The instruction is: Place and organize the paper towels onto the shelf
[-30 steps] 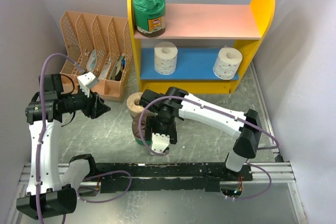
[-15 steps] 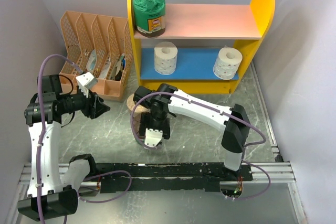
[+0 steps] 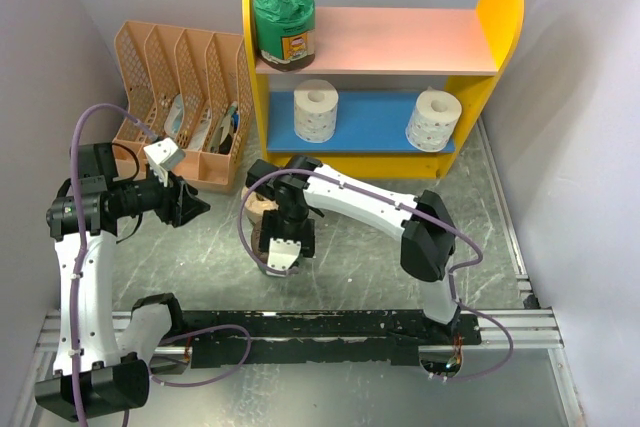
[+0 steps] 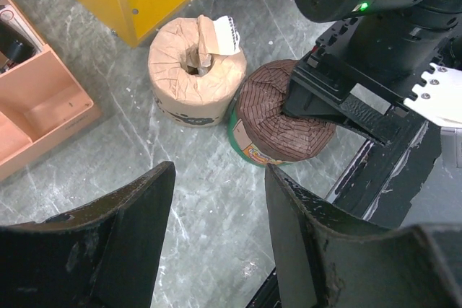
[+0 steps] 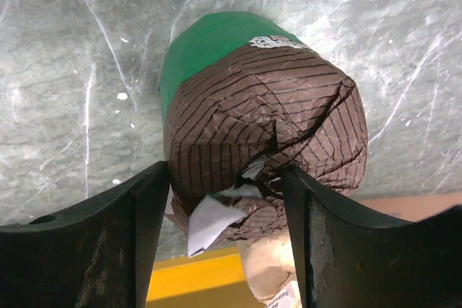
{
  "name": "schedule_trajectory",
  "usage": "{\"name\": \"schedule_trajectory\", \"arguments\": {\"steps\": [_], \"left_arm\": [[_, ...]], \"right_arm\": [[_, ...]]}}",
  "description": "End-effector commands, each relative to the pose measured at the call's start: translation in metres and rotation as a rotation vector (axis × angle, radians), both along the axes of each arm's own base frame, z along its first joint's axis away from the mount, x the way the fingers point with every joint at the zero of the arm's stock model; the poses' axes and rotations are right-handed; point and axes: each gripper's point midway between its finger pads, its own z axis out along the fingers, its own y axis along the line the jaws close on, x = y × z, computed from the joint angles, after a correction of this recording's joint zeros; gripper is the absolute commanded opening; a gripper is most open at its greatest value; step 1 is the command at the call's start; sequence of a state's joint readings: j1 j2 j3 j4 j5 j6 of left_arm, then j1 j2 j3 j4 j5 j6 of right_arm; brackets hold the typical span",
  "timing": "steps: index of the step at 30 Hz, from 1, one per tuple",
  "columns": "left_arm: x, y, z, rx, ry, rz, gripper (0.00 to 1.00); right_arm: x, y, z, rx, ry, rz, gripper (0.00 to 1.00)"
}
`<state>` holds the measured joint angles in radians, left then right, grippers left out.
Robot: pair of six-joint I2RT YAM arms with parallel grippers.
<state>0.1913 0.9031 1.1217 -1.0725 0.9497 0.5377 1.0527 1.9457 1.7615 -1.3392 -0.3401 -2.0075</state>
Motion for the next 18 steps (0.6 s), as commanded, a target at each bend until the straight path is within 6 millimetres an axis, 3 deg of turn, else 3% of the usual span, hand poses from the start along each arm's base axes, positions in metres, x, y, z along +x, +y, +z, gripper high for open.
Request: {"name": "schedule_trajectory", "arguments": {"steps": [1, 11, 18], "left_arm": [[-0.001, -0.003, 0.006, -0.017, -0.041, -0.027, 0.64], [-0.002, -0.003, 0.007, -0.02, -0.049, -0.031, 0.64], [-0.004, -0.002, 0.009, -0.016, -0.063, -0.028, 0.64]], "right_arm": [[0.003, 0.0, -0.003, -0.025, 0.002, 0.019, 0.63], [-0.001, -0.012, -0.015, -0.074, 0.022, 0.0, 0.59], [-0.006, -0.02, -0.021, -0.1, 0.035, -0.002, 0.49]]}}
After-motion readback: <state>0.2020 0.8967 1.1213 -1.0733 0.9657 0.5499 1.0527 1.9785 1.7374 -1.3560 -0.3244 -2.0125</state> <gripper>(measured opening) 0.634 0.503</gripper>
